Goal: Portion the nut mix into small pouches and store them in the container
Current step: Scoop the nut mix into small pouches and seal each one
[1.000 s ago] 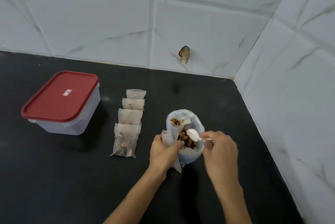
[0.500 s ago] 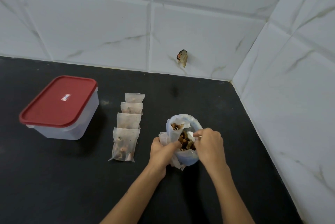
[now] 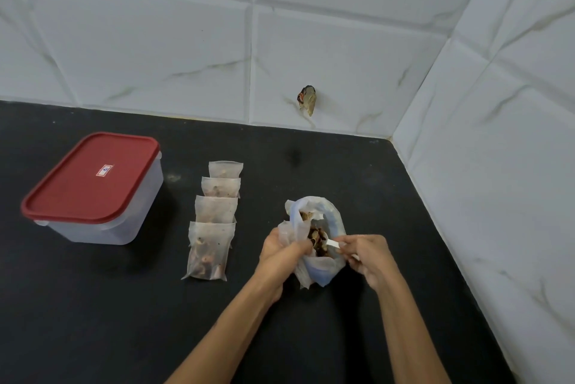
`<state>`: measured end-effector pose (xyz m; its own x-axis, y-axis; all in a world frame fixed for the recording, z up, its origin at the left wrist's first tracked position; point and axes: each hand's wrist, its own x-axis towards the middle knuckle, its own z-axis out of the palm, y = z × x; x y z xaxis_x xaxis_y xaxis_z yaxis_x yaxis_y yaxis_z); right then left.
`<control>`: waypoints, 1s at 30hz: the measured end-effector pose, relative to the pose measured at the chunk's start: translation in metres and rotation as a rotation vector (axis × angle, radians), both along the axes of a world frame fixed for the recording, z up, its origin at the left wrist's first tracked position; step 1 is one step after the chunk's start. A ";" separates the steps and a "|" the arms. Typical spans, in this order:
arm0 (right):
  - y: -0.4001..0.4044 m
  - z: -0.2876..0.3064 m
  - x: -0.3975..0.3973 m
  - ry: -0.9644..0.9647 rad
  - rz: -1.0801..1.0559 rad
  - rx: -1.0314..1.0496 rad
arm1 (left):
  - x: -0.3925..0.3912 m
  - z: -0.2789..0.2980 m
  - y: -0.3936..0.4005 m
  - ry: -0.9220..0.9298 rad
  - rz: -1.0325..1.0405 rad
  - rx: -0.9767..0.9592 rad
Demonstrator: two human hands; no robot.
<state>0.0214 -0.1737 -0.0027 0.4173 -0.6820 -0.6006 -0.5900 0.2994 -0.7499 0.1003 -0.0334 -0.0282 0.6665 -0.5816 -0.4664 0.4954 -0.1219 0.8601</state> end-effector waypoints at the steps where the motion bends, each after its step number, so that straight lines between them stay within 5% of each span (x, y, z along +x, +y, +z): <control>1: 0.001 -0.001 -0.001 -0.030 -0.024 0.055 | 0.000 0.000 0.000 0.000 0.004 0.005; 4: 0.002 -0.005 -0.004 -0.074 -0.065 0.114 | 0.000 0.001 0.003 0.011 -0.028 0.022; 10: 0.007 -0.013 0.009 0.061 0.076 -0.264 | -0.002 0.003 0.009 -0.042 -0.119 0.055; 15: 0.006 -0.009 0.002 -0.109 -0.061 0.104 | -0.001 0.000 0.011 -0.048 -0.124 0.064; 25: 0.000 -0.008 -0.002 -0.192 -0.137 0.243 | -0.006 0.004 0.015 -0.022 -0.009 0.005; 30: 0.004 -0.003 -0.007 -0.265 -0.162 0.233 | -0.013 0.013 0.016 -0.337 0.131 0.173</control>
<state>0.0140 -0.1695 -0.0061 0.4763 -0.6099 -0.6333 -0.3161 0.5534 -0.7706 0.0874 -0.0172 -0.0155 0.8624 -0.4132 -0.2924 0.2099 -0.2338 0.9494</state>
